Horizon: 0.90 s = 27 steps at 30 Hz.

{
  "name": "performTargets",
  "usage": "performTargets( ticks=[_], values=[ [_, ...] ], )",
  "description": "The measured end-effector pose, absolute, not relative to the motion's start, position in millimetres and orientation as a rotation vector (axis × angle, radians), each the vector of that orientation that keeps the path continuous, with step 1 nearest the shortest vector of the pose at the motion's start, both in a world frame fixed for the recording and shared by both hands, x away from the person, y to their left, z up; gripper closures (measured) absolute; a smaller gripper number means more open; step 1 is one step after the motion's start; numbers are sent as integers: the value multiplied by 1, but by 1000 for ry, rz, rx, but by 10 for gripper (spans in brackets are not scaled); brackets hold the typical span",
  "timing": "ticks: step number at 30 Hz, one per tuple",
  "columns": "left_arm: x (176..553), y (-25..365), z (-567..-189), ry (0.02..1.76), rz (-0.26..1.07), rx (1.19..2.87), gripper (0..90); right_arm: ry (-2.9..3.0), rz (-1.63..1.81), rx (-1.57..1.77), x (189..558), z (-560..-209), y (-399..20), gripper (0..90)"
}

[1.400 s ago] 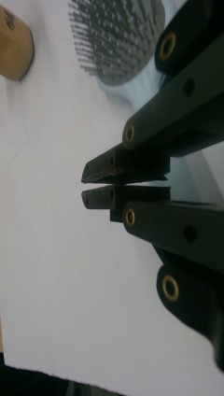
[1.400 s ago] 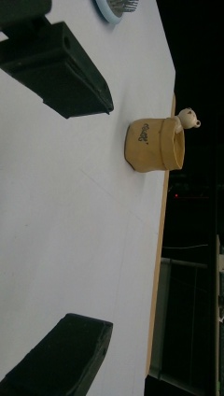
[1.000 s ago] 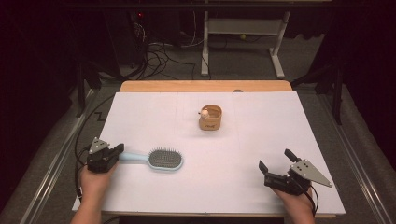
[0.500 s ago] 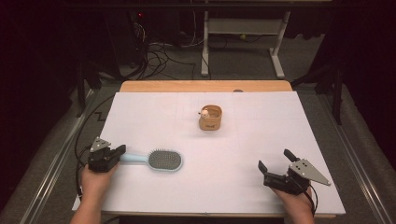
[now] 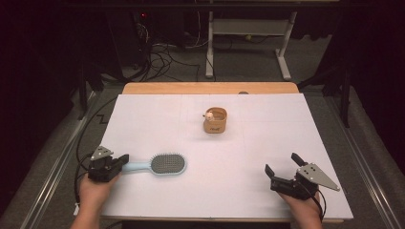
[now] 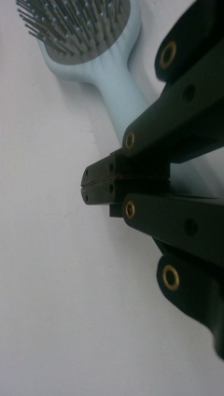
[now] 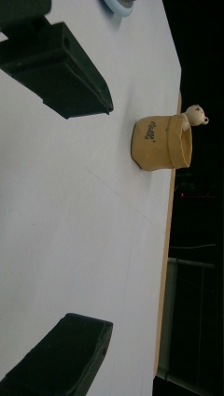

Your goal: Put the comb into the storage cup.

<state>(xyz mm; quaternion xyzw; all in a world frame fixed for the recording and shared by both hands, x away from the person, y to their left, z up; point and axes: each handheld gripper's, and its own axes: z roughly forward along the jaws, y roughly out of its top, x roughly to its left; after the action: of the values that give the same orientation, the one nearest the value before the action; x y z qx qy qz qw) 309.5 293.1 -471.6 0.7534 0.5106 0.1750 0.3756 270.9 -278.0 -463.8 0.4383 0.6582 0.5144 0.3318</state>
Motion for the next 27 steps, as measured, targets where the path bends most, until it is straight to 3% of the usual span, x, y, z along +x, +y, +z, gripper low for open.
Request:
performTargets(
  ticks=[11, 27],
  values=[
    [300, 284, -474, 1321, 407, 2013, 900, 1714, 1356, 1138, 271, -463, -279, 5],
    [278, 265, -476, 1183, 441, 2121, 900, 1717, 1350, 1134, 272, -463, -277, 5]
  ],
)
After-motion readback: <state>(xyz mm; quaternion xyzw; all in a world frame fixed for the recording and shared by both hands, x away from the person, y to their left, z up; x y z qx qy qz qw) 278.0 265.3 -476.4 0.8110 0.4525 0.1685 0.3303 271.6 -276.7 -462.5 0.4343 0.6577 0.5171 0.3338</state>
